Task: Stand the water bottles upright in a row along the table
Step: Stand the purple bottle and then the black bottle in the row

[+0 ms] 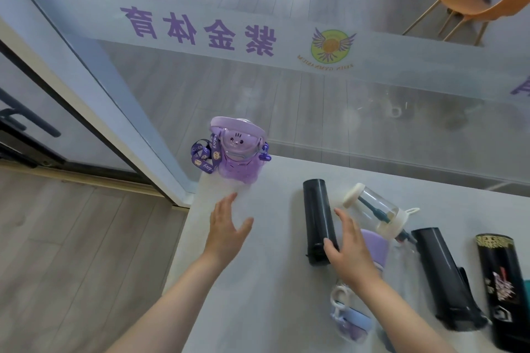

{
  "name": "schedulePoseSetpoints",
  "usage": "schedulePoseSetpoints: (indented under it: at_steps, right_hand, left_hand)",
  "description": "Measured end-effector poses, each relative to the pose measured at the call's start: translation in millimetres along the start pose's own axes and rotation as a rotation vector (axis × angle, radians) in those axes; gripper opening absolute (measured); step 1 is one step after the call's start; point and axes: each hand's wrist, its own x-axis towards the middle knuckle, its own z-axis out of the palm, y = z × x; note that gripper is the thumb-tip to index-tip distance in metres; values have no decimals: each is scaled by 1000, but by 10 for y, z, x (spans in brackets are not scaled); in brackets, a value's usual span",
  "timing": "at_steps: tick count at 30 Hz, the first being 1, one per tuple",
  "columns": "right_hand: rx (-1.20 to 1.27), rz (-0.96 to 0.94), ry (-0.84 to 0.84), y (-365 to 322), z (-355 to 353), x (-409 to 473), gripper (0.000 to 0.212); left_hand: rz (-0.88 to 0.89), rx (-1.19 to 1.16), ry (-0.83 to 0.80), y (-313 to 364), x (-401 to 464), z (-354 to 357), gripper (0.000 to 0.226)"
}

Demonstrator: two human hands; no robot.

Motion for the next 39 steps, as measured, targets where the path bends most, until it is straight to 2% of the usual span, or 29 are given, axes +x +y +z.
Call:
schedulePoseSetpoints:
  at_steps: [6,11,14,18,21,27,32,37,39]
  right_hand:
    - [-23,7,-70,75,43,-56,70]
    - [-42,24,-120,32,43,-30,74]
    - [-20,39,-126,24,44,-14,71]
    - [43,58,-161,47,19,0,66]
    - [53,13,-223,99,40,-81,74]
    - [-152,-193,-296,187,62,-338,92]
    - [-307,-455,-72,195,144,-392,87]
    - [-253,-485,84,37,106,-341,78]
    - [-163,-459,97,-35,79,-293,81]
  left_hand:
    - [-56,-143,-379,180,-383,574,55]
    - [-91,-232,-533,378,-578,951,57]
    - [-76,-339,-516,420,-647,1062,61]
    - [-92,-353,-436,401,-694,1115,59]
    - [-60,-317,-349,363,-741,1059,54]
    - [13,-347,-254,319,-839,841,49]
    - [-29,-424,-238,425,-878,674,44]
    - [-42,-504,-242,471,-843,458,38]
    - [-20,-397,-199,396,-795,358,37]
